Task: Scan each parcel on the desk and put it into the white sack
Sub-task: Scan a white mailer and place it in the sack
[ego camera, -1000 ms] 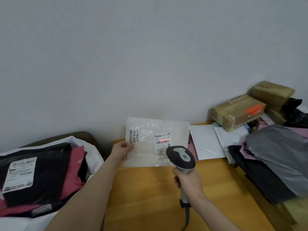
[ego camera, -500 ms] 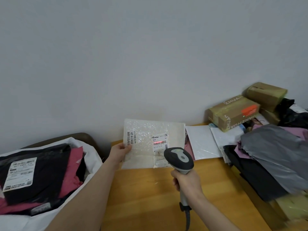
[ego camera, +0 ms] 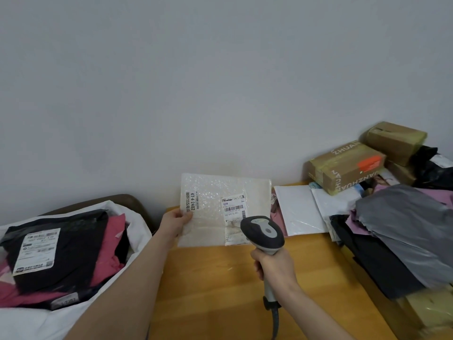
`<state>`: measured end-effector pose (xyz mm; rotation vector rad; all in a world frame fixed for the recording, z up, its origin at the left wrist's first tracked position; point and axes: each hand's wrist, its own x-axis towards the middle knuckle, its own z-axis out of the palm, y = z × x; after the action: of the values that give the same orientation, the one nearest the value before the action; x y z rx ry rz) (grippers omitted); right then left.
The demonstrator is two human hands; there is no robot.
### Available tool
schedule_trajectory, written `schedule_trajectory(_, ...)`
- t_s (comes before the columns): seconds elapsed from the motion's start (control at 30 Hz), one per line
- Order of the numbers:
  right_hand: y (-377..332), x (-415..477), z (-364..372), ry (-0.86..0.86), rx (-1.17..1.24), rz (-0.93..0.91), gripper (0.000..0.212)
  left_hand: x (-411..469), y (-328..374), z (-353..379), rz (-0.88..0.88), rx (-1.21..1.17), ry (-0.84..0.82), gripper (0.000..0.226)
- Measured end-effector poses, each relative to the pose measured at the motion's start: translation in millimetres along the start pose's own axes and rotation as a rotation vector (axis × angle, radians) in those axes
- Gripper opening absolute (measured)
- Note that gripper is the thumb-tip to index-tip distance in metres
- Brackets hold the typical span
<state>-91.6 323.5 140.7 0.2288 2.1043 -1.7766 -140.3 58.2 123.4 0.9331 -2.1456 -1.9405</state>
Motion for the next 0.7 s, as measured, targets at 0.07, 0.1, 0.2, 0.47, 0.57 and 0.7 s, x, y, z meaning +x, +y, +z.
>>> schedule_trajectory(0.07, -1.0, 1.7, 0.9, -0.023, 0.023, -0.015, 0.023, -5.9, 2.6, -1.4, 0.008, -0.013, 0.013, 0.022)
schedule_trajectory(0.1, -2.4, 3.4, 2.0, -0.04, 0.039, -0.025, 0.021, -7.8, 3.3, -3.9, 0.013, -0.012, 0.027, 0.022)
schedule_trajectory(0.2, -10.0, 12.8, 11.0, -0.083, 0.056, -0.063, 0.015, -18.2, 9.5, -18.0, 0.025, -0.037, 0.063, 0.02)
schedule_trajectory(0.47, -50.4, 22.3, 105.6, -0.233, 0.027, -0.173, 0.014, -32.4, 15.4, -137.3, 0.068, -0.054, 0.305, 0.004)
schedule_trajectory(0.57, -68.9, 14.1, 163.1, -0.3, 0.018, -0.223, 0.012, -36.3, 14.5, -198.4, 0.093, -0.081, 0.375, 0.006)
schedule_trajectory(0.7, -86.6, 0.4, 256.1, -0.331, -0.013, -0.248, 0.013, -24.0, 5.1, -286.0, 0.141, -0.061, 0.464, 0.006)
